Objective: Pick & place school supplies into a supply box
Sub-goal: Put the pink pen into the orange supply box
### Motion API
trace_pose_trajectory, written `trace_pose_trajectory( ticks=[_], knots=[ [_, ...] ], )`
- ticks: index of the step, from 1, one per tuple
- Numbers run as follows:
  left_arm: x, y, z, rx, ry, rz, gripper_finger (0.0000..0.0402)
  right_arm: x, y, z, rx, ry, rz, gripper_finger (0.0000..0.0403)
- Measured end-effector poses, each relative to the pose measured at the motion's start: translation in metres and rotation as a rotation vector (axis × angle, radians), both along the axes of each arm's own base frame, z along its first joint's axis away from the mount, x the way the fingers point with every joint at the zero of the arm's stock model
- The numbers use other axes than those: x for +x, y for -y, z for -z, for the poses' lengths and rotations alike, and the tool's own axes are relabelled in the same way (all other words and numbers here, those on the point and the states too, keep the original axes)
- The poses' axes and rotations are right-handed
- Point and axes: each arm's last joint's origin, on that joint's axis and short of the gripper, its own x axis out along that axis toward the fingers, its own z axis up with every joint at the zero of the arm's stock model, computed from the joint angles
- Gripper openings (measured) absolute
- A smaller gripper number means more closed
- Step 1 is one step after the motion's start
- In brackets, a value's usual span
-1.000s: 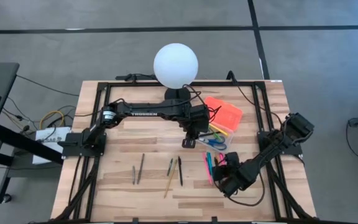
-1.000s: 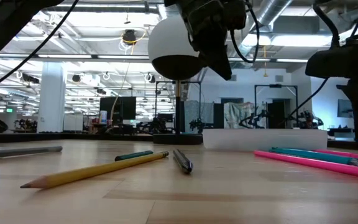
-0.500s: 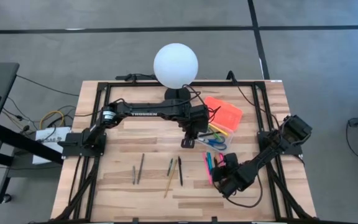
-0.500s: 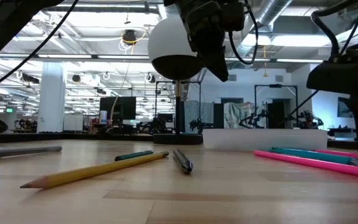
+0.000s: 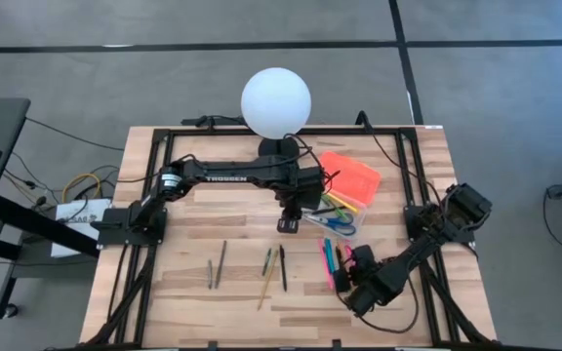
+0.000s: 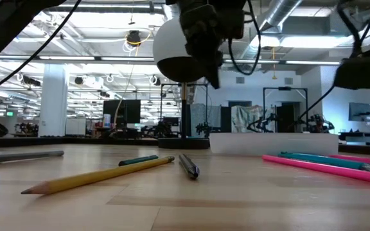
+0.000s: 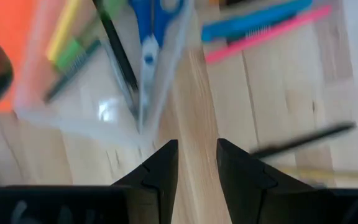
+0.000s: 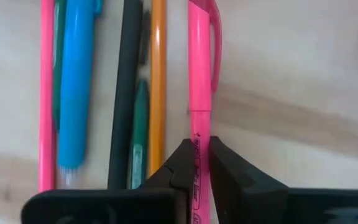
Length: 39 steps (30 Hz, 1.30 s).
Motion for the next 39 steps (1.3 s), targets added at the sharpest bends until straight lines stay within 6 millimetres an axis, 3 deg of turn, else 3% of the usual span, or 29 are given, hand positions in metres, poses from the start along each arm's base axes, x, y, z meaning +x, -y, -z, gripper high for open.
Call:
trace_pose_trajectory(
  ticks=[9, 20, 30, 39],
  knots=[
    [-0.018, 0.002, 0.004, -0.023, -0.193, -0.005, 0.0102, -0.014, -0.030, -0.009, 0.160, -0.071, -0.058, 0.0013],
    [-0.019, 0.002, 0.005, -0.027, -0.215, -0.073, 0.0102, -0.020, -0.035, -0.010, 0.178, -0.102, -0.063, 0.0006],
    [-0.016, 0.002, 0.004, -0.037, -0.194, -0.120, 0.0103, -0.015, -0.037, -0.025, 0.081, -0.071, -0.128, 0.0002],
    [-0.012, 0.011, 0.001, -0.036, -0.143, -0.112, 0.0103, -0.005, -0.032, -0.051, -0.088, -0.015, -0.170, 0.0003]
  ],
)
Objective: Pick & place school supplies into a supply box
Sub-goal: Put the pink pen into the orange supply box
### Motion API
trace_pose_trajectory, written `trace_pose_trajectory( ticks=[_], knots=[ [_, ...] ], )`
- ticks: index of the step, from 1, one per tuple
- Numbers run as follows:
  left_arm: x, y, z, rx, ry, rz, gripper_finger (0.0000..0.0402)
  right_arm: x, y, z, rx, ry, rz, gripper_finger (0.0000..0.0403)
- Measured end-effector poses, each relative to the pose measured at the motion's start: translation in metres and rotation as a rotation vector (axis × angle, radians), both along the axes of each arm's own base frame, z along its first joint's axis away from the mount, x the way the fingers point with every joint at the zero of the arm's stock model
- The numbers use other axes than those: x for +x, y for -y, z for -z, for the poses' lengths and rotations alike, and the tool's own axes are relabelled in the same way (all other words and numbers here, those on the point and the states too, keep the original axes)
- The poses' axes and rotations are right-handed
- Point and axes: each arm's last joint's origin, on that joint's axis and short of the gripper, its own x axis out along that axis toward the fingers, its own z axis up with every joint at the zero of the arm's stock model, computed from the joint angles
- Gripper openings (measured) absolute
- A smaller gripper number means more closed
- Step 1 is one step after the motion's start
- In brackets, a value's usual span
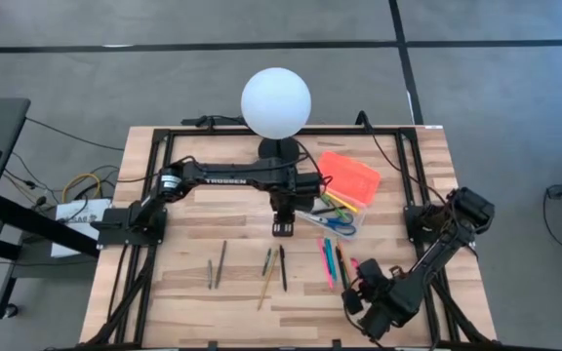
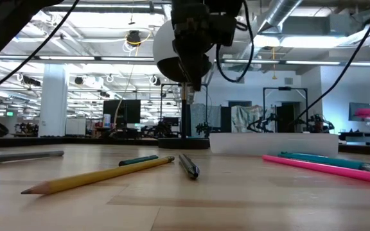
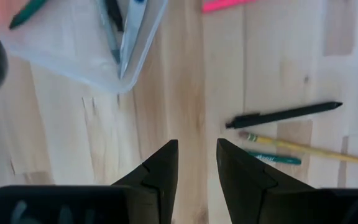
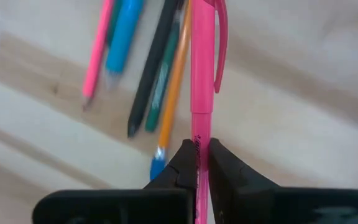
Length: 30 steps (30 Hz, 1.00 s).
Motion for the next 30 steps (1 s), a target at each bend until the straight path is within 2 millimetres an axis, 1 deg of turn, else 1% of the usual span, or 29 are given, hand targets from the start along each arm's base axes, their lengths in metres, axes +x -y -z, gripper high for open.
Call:
trace_pose_trajectory(
  ticks=[1, 4, 8, 13, 16, 18, 22, 26, 30],
  knots=[
    [0.001, 0.003, -0.002, 0.006, 0.017, 0.007, 0.0102, 0.001, 0.002, -0.003, -0.016, -0.007, -0.002, 0.0004],
    [-0.002, 0.015, -0.019, 0.060, 0.094, 0.025, 0.0102, 0.006, 0.007, -0.011, -0.044, -0.018, -0.027, 0.0003],
    [-0.016, 0.026, -0.050, 0.161, 0.181, 0.051, 0.0102, 0.010, 0.017, -0.022, -0.065, 0.006, -0.050, 0.0005],
    [-0.038, 0.029, -0.088, 0.226, 0.270, 0.037, 0.0102, 0.014, 0.034, -0.037, -0.128, 0.046, -0.070, 0.0005],
    [-0.052, 0.028, -0.102, 0.234, 0.304, 0.026, 0.0103, 0.019, 0.046, -0.044, -0.158, 0.047, -0.099, 0.0005],
    [-0.061, 0.027, -0.107, 0.228, 0.313, 0.012, 0.0102, 0.023, 0.054, -0.048, -0.174, 0.041, -0.126, 0.0005],
    [-0.084, 0.030, -0.109, 0.234, 0.302, -0.022, 0.0102, 0.034, 0.071, -0.051, -0.188, 0.009, -0.178, 0.0005],
    [-0.109, 0.034, -0.100, 0.277, 0.313, -0.084, 0.0102, 0.045, 0.088, -0.051, -0.205, -0.029, -0.212, 0.0006],
    [-0.138, 0.037, -0.085, 0.252, 0.381, -0.163, 0.0103, 0.057, 0.105, -0.048, -0.203, -0.045, -0.229, 0.0006]
  ],
)
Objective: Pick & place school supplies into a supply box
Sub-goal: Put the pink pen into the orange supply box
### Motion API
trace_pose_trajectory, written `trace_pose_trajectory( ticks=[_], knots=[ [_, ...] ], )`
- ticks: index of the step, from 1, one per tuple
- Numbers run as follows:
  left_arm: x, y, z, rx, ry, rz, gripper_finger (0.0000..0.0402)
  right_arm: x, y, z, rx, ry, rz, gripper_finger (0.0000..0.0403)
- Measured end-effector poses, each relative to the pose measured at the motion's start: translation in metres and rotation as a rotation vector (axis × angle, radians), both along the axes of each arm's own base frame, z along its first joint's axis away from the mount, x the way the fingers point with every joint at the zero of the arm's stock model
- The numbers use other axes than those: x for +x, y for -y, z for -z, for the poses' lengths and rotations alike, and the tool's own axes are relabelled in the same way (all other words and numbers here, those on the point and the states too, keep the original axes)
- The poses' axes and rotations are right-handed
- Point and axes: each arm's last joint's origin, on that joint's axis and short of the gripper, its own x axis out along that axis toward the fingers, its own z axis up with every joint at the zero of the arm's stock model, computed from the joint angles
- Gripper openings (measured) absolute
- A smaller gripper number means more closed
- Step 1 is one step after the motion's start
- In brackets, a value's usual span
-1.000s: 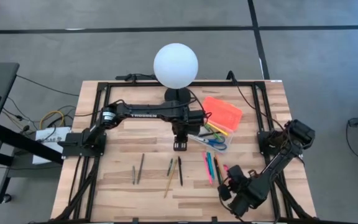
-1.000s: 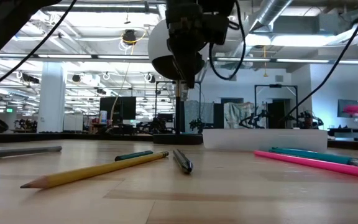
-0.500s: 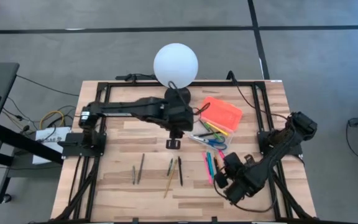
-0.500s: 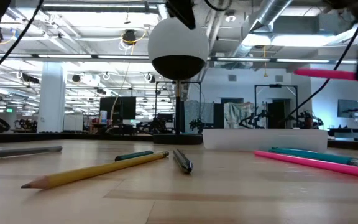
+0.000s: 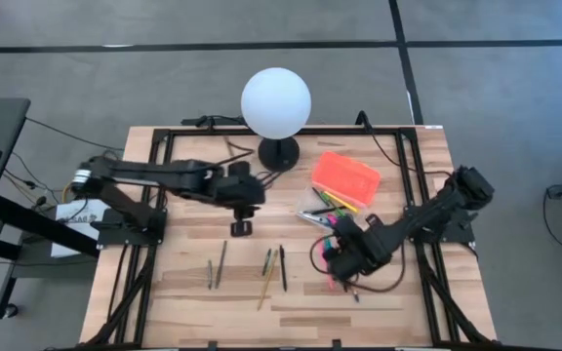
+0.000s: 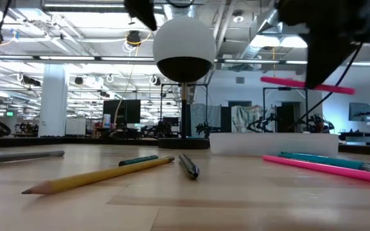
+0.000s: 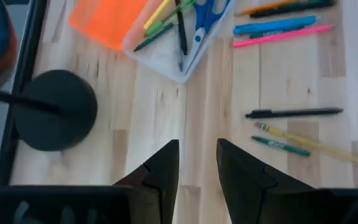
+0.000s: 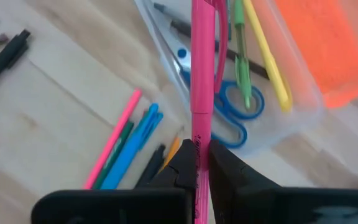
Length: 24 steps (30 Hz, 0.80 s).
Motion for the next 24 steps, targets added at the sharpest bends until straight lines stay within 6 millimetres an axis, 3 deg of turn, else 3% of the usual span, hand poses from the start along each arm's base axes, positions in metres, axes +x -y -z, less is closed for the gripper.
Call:
trace_pose_trajectory(
  ticks=[13, 19, 24],
  knots=[
    [-0.087, 0.003, 0.059, -0.125, 0.079, -0.287, 0.0102, 0.033, 0.073, 0.013, 0.055, -0.089, -0.115, 0.0006],
    [-0.106, 0.006, 0.073, -0.151, 0.093, -0.369, 0.0102, 0.042, 0.111, 0.015, 0.108, -0.121, -0.143, 0.0006],
    [-0.112, 0.008, 0.080, -0.147, 0.100, -0.418, 0.0103, 0.046, 0.131, 0.017, 0.172, -0.104, -0.134, 0.0006]
  ],
)
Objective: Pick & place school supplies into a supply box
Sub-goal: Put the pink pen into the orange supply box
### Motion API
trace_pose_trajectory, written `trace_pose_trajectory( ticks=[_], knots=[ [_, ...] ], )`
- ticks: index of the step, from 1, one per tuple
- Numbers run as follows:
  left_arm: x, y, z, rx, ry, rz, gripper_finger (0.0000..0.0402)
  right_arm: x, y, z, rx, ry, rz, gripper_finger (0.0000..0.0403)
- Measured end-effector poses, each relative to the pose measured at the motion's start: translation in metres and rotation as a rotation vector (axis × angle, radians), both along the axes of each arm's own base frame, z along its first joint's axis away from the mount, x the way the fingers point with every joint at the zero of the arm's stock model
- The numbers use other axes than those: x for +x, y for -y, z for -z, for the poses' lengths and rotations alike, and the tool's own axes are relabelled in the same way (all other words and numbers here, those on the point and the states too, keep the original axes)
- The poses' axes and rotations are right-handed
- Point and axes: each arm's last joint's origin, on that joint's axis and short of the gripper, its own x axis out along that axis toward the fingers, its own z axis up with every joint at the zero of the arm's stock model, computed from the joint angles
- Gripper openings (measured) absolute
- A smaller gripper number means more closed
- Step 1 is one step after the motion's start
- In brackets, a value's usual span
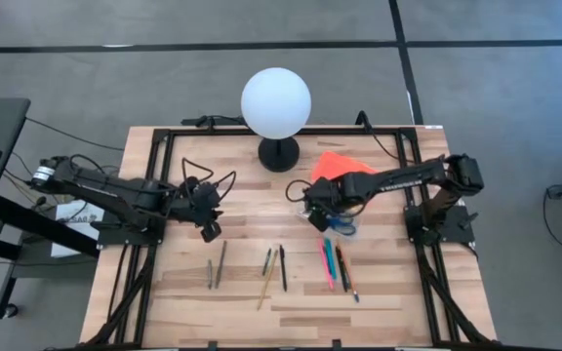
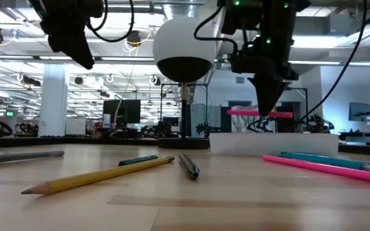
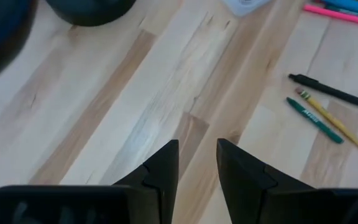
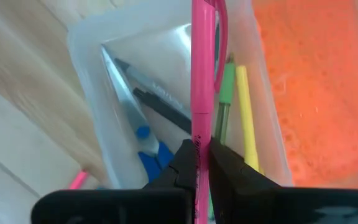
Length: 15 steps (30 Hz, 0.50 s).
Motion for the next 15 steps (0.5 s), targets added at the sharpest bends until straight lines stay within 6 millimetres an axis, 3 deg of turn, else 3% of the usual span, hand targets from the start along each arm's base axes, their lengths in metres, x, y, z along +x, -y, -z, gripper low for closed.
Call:
trace_pose_trajectory(
  ticks=[15],
  knots=[
    [-0.001, 0.000, 0.000, 0.056, 0.004, -0.026, 0.0103, -0.004, 0.020, 0.001, 0.180, -0.028, 0.089, 0.0037]
  ],
)
